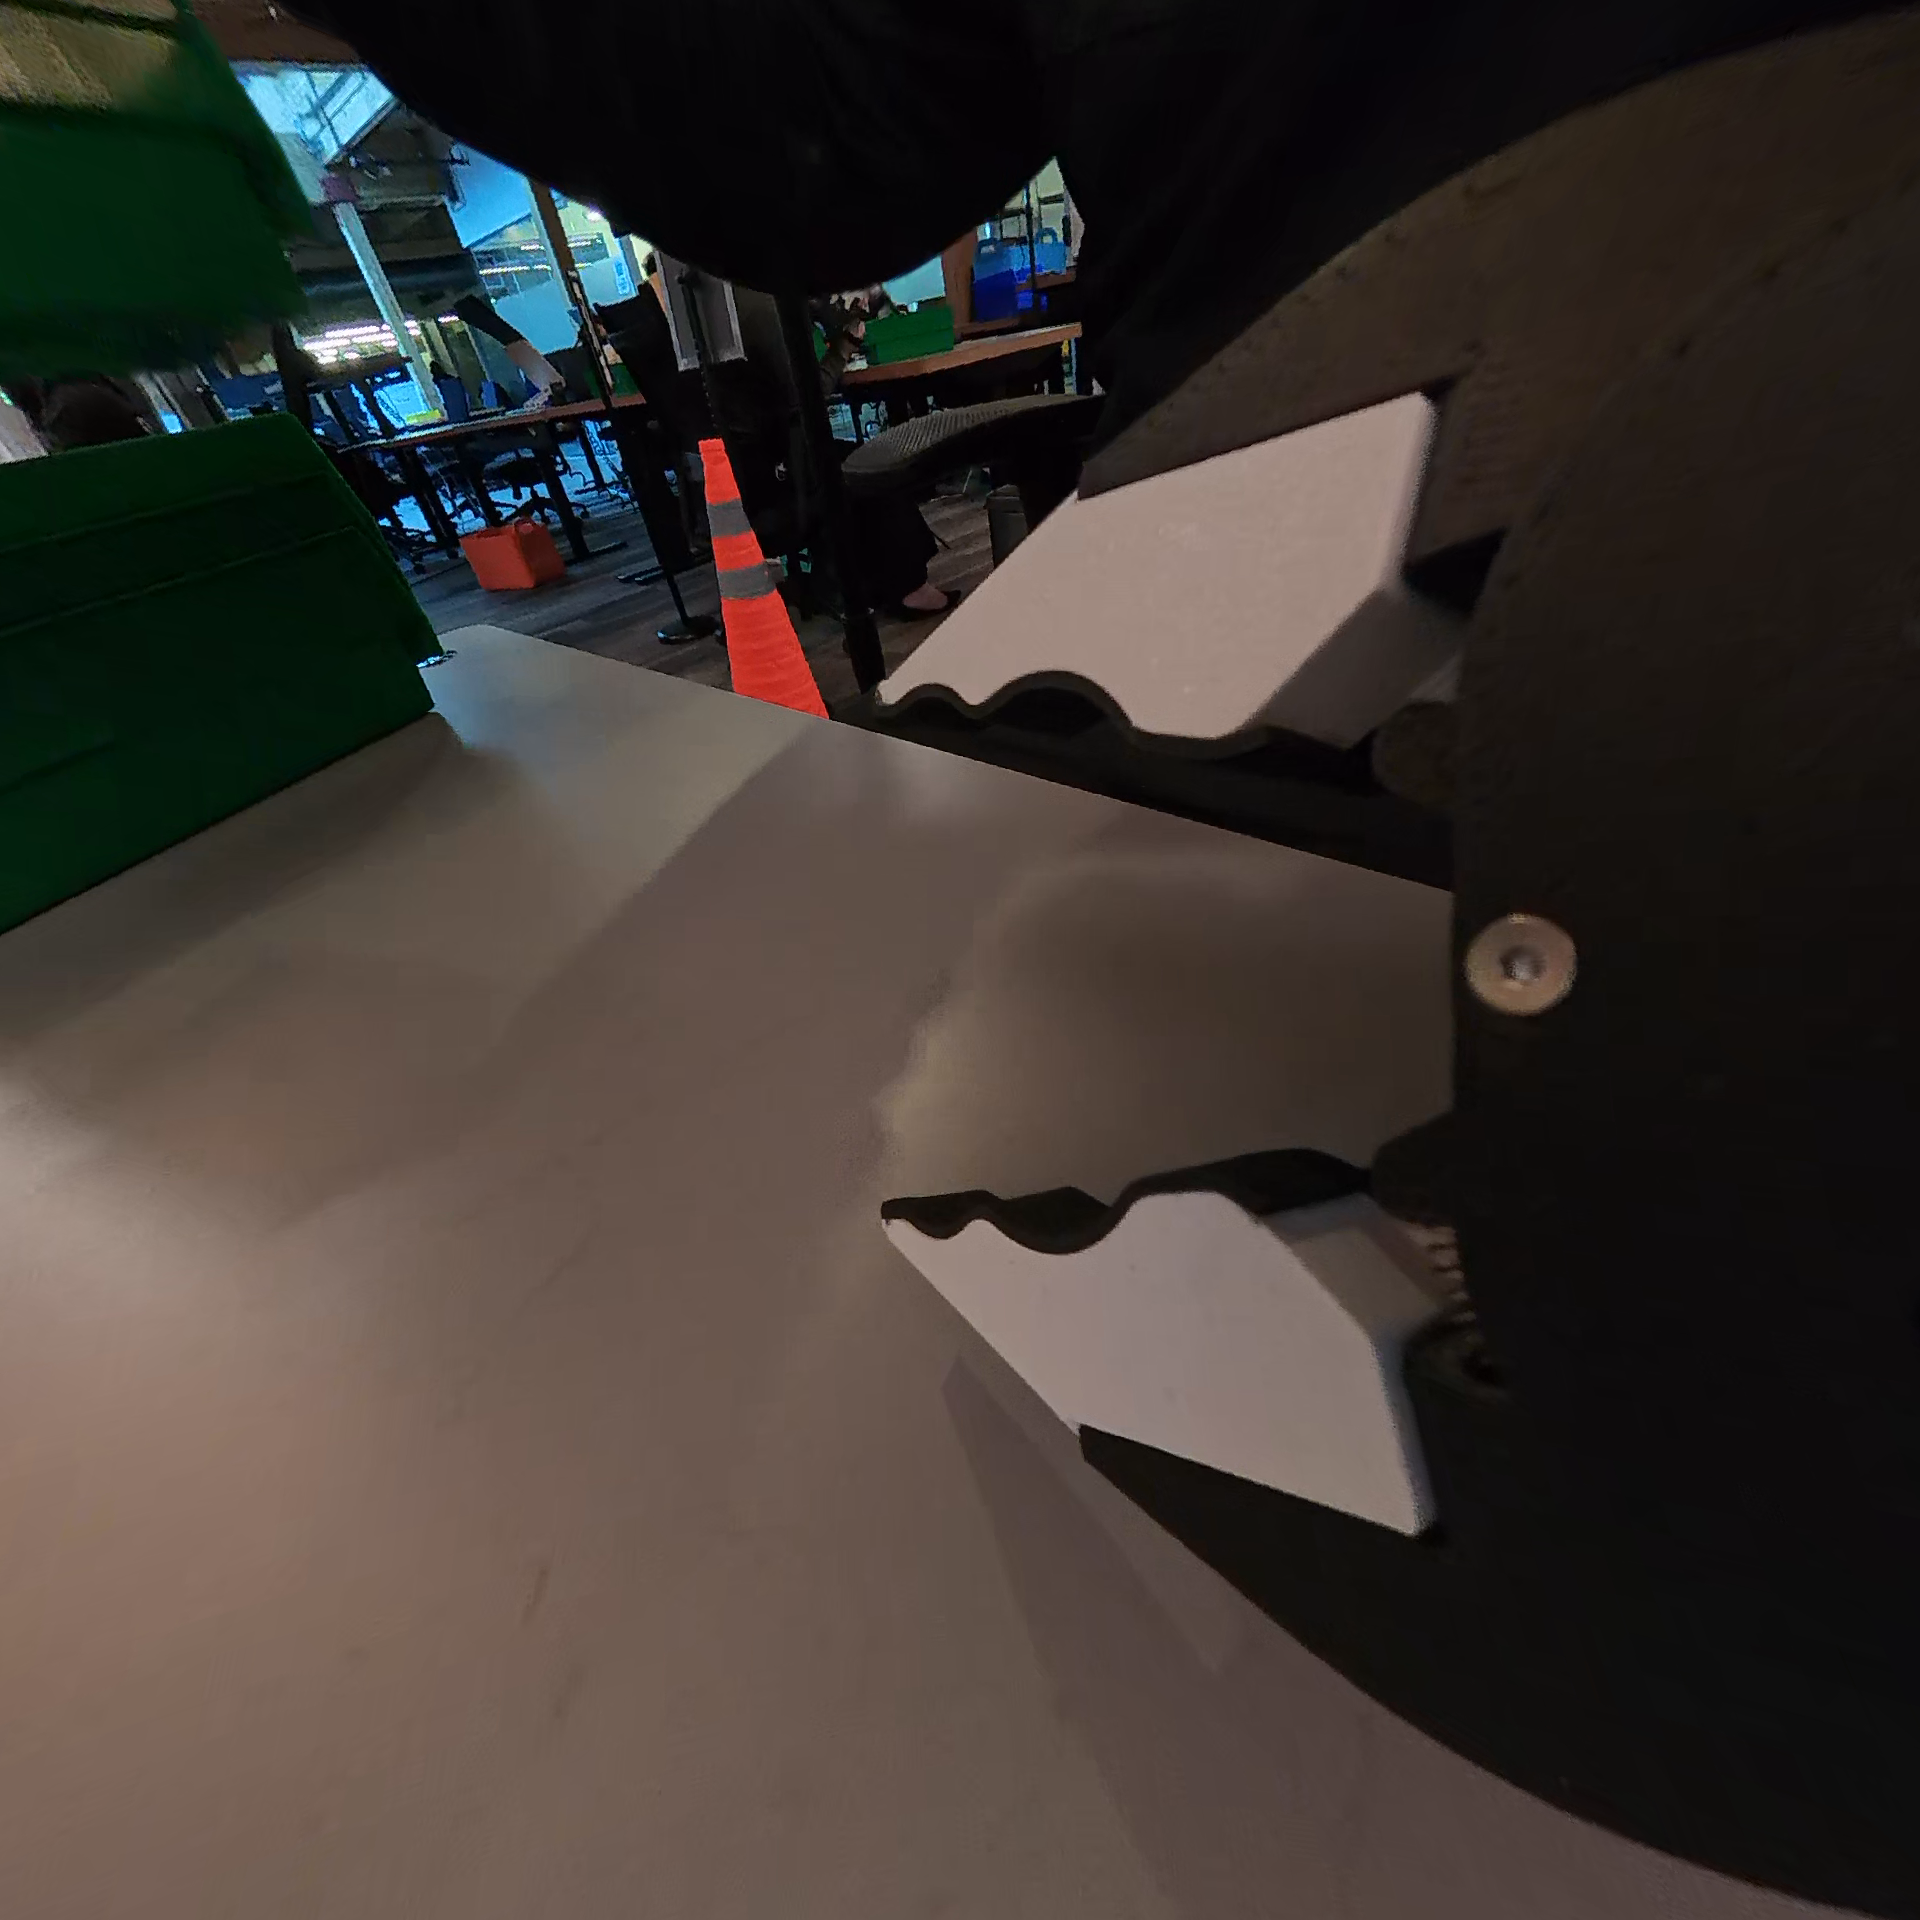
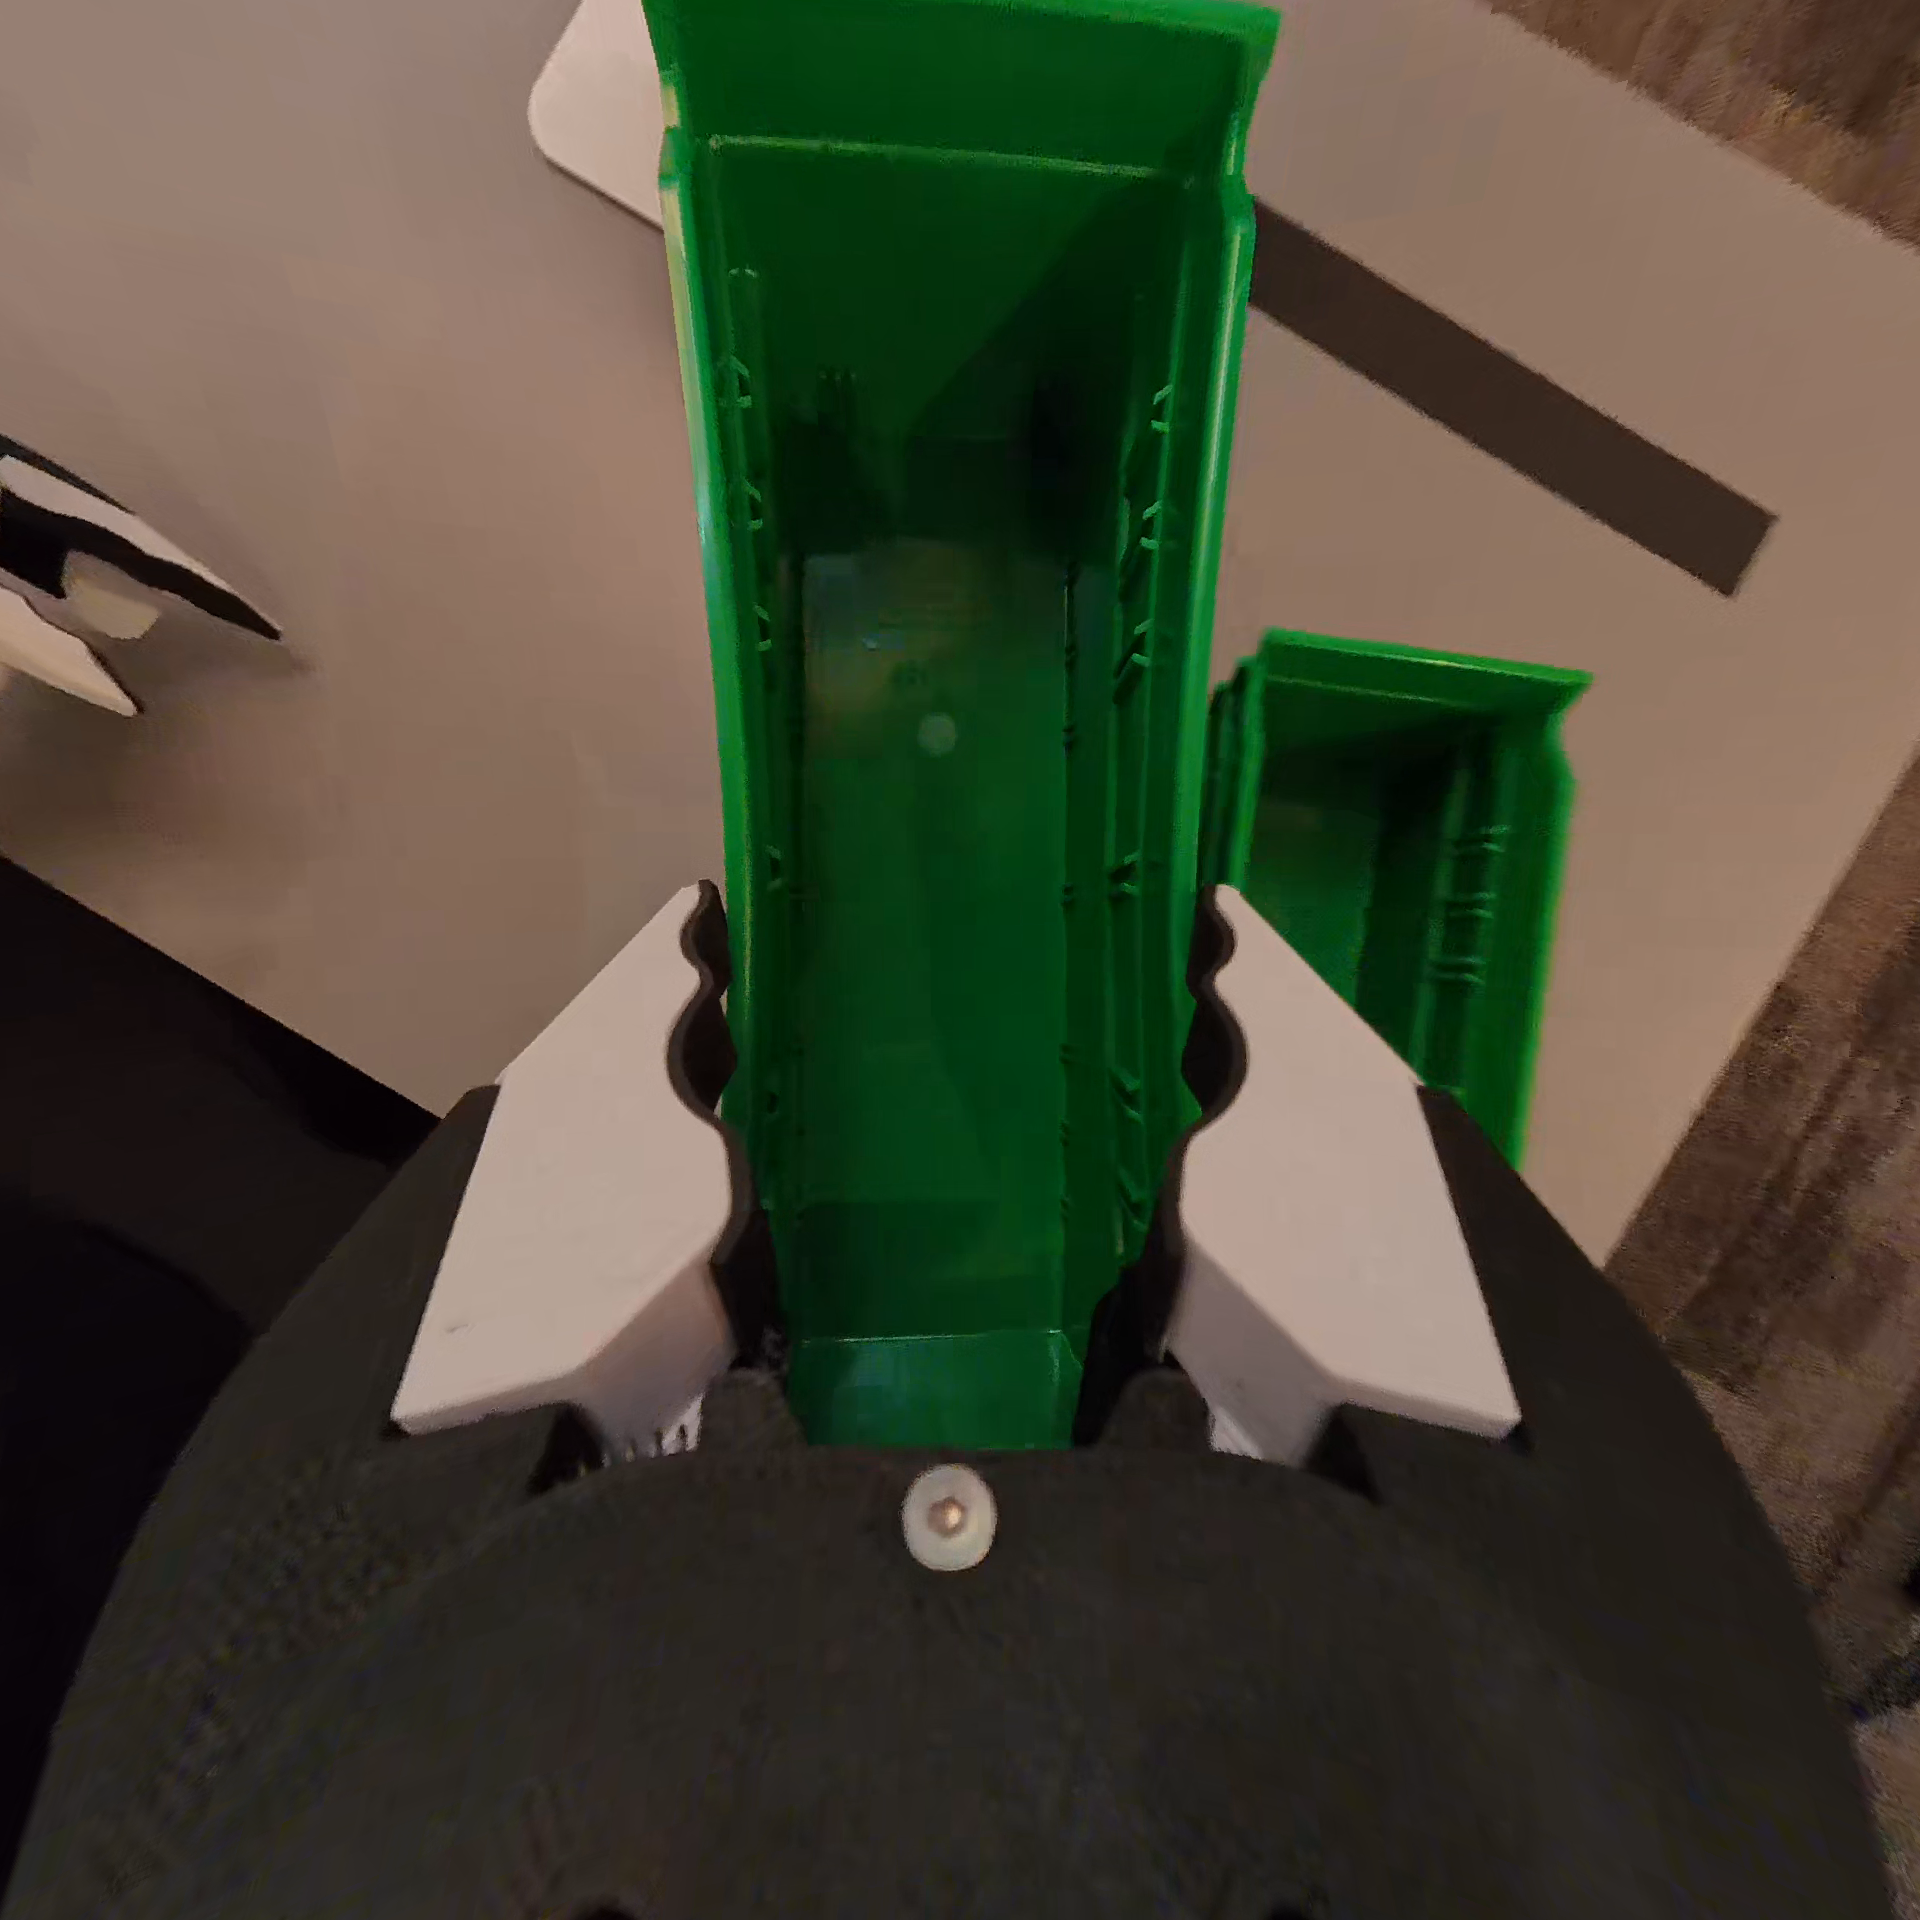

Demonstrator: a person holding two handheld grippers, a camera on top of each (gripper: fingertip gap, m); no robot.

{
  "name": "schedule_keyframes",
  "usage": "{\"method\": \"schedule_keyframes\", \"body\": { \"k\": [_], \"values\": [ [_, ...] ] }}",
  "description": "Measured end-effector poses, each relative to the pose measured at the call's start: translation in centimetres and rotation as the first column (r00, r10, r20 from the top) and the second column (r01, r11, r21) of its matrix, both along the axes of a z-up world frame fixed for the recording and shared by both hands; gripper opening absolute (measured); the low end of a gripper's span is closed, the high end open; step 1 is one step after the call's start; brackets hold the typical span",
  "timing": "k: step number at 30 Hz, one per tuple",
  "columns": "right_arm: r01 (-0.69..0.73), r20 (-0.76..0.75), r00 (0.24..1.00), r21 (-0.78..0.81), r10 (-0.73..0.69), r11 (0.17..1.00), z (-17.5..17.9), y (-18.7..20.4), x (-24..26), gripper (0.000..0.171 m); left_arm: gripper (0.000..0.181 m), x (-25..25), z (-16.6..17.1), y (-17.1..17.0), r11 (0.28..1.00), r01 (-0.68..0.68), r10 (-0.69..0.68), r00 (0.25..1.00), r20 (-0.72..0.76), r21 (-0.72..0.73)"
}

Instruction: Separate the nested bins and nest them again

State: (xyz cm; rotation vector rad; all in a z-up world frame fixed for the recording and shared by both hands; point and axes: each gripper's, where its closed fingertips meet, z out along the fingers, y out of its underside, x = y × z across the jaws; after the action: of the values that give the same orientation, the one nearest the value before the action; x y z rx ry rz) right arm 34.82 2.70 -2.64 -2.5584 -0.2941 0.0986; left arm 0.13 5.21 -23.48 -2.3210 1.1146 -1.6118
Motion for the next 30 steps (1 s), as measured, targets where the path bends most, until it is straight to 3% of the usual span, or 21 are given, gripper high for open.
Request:
{"method": "schedule_keyframes", "body": {
  "k": [8,15,24,30],
  "values": [
    [0.007,0.009,1.000,-0.049,-0.006,0.999,-7.4,1.2,-4.5,0.089,0.087,-0.4,0.0,0.5,1.000,-0.015,0.015,1.000,0.008,-0.003],
    [0.071,0.075,0.995,-0.089,-0.064,0.994,-13.2,0.9,-4.9,0.092,0.087,-0.3,0.0,0.5,1.000,-0.010,0.010,1.000,0.011,-0.005],
    [0.154,0.106,0.985,-0.148,-0.139,0.977,-17.5,-0.4,-4.4,0.099,0.087,-0.1,-0.1,0.3,1.000,-0.002,0.002,1.000,0.008,-0.006],
    [0.140,0.120,0.985,-0.171,-0.120,0.975,-18.4,-0.8,-4.5,0.117,0.088,-0.2,-0.2,0.3,1.000,-0.003,0.003,1.000,0.004,-0.007]
  ]
}}
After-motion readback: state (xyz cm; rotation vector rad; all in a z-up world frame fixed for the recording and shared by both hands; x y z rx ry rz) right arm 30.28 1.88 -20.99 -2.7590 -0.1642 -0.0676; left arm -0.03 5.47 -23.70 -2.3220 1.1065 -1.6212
